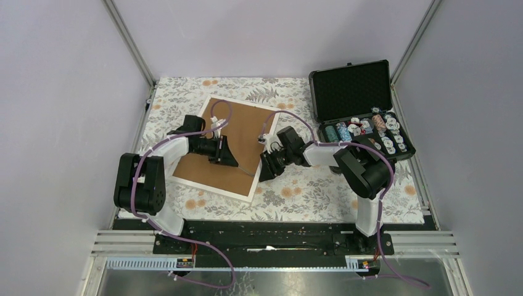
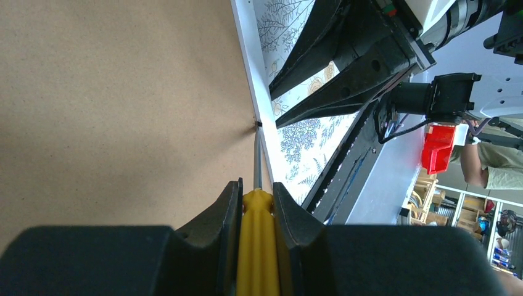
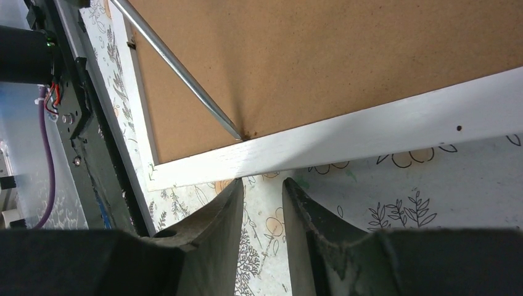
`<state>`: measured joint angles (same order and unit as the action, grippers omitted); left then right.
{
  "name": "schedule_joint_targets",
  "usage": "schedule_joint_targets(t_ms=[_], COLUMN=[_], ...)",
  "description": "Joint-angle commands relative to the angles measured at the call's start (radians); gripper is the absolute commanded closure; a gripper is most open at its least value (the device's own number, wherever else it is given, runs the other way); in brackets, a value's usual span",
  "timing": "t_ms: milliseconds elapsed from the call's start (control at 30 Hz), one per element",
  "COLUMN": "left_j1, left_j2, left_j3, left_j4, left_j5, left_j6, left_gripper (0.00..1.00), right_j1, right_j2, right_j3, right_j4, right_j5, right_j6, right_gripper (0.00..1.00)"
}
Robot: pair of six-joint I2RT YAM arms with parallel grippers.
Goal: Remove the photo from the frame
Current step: Release the photo frame item from the photo frame.
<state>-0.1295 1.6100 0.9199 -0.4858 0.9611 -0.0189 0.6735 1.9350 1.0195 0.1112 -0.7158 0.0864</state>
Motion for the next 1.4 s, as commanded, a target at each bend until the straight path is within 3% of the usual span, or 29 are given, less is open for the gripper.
schedule_joint_targets(t_ms=[0, 200, 633, 900, 1067, 1200, 1367], left_j1=[-0.061, -0.136, -0.461, -0.585, -0.513, -0.302, -0.174], left_j2=[0.008, -0.027, -0.243, -0.237, -0.219, -0.181, -0.138], left_j3=[-0.02, -0.056, -0.161, -0.133, -0.042, 0.079, 0.239], left_j4=[0.075, 0.087, 0.152, 0.125, 0.038, -0.075, -0.132], left_j5=[-0.029, -0.059, -0.217, -0.303, -0.34, -0.171, -0.091], left_j6=[-0.02, -0.019, 0.004, 0.048, 0.06, 0.052, 0.06], left_gripper=[1.0, 1.0, 1.0, 1.0, 1.0, 1.0, 1.0], right_j1=[0.031, 0.032, 0.025, -0.003, -0.04, -0.091, -0.133], right_j2=[0.029, 0.034, 0.077, 0.07, 0.008, -0.068, -0.166], right_j3=[-0.019, -0.016, 0.043, 0.032, 0.024, 0.044, 0.087], right_j4=[0.058, 0.072, 0.083, 0.09, 0.048, -0.034, -0.155], right_j5=[0.071, 0.083, 0.105, 0.089, 0.066, 0.039, -0.014], right_j6=[0.007, 0.027, 0.096, 0.122, 0.073, 0.0, -0.077], right_gripper=[0.62, 0.62, 0.61, 0.61, 0.59, 0.54, 0.43])
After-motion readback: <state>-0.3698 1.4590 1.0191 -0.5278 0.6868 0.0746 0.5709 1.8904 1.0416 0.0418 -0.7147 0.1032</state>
